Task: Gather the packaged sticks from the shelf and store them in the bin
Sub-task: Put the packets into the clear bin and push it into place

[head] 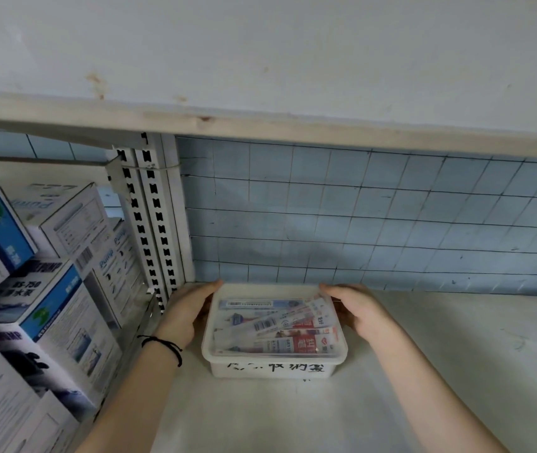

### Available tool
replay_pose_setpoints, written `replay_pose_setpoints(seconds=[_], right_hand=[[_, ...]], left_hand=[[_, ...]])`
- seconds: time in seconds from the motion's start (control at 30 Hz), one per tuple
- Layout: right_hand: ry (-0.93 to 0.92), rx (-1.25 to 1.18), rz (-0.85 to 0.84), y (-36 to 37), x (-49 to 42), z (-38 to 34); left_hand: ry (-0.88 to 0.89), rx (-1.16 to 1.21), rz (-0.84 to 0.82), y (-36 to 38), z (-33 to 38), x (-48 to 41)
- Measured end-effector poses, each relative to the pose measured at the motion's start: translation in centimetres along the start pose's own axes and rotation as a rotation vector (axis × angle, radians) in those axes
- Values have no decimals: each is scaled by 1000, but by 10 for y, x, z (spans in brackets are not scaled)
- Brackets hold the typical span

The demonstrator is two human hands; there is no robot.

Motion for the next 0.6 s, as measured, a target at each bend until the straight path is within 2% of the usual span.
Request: replay_pose_setpoints(seconds=[0.17,0.37,0.47,0.53,0.6], right_hand=[[131,-76,-68,6,0,6],[-15,-150,12,18,-2,-2],[-22,-130,33,15,5,0],[-17,-81,15,11,9,3],[-77,-21,27,9,15,5]], left_hand=[[-6,-59,-18,-4,-2,-6],[29,-20,-86,0,2,-4],[61,-27,-22,0,0,-1],[124,-93,-11,2,0,1],[293,-240,-12,4,3,7]])
Point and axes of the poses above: each hand's wrist, its own x-axis away from the middle knuckle, its own y-axis out of the palm, z = x × y, the point moved 1 cm from there along -x, towards the middle knuckle, and after that the axes turned 14 degrees about y, right-handed, at the moved point
